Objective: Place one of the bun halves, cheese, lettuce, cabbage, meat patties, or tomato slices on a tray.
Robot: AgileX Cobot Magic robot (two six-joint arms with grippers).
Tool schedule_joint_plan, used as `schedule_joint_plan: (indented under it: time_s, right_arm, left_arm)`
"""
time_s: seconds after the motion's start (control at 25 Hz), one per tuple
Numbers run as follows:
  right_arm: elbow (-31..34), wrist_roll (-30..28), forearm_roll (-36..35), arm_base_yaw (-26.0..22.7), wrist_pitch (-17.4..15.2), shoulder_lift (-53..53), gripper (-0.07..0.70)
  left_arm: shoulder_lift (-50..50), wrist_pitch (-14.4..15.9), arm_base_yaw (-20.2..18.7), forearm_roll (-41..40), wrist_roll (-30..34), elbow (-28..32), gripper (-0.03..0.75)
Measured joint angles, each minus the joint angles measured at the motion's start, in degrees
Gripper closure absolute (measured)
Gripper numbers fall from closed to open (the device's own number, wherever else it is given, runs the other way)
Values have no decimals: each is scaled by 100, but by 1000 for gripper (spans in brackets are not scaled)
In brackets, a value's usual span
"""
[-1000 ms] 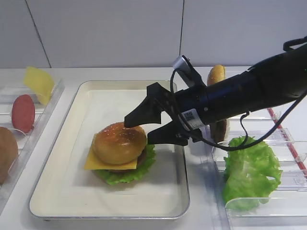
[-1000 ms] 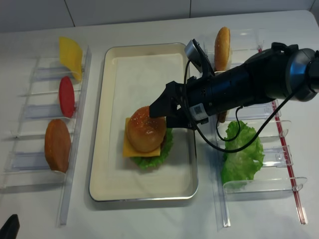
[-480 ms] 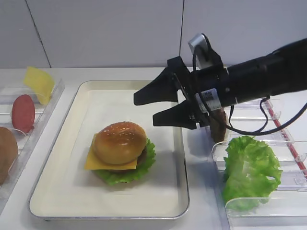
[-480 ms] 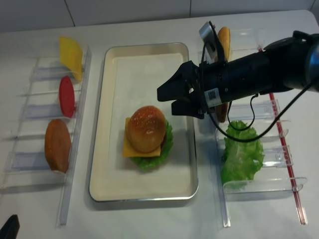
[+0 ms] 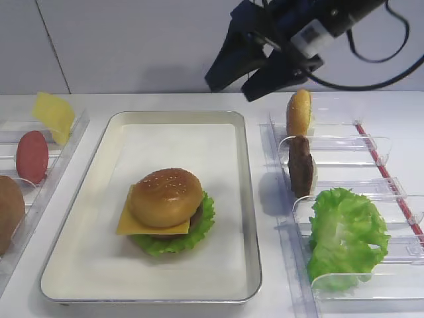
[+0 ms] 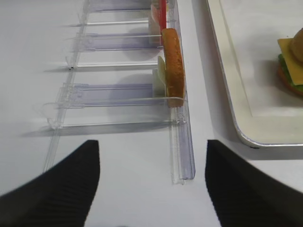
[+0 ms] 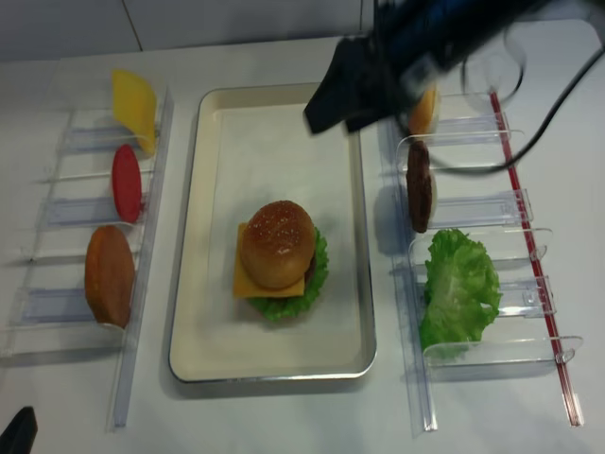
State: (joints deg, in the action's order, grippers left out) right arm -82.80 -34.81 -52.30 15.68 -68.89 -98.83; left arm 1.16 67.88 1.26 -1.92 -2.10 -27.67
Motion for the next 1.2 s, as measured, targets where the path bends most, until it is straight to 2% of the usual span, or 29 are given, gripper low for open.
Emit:
schedule_joint_plan:
  time_s: [0.2, 0.28, 0.44, 0.56, 0.76, 1.2]
  right_arm:
    - [-1277, 1160, 2646, 0, -162, 0, 114]
    - [-1573, 1633, 3669, 0, -193, 11, 114]
    - [-1699, 2356, 4862, 0, -237, 172, 114]
    - [-1699, 2549, 5092, 0, -273, 434, 114]
    - [-1371, 2582, 4693, 0, -285, 1209, 114]
    - [711, 2572, 4417, 0, -335, 3641, 114]
  left_arm:
    - [0, 0, 0, 0, 0, 0, 244]
    - [0, 0, 0, 0, 0, 0, 244]
    - [0, 0, 0, 0, 0, 0, 244]
    - [0, 0, 0, 0, 0, 0, 244]
    - [0, 0, 0, 0, 0, 0, 244]
    - [0, 0, 0, 0, 0, 0, 244]
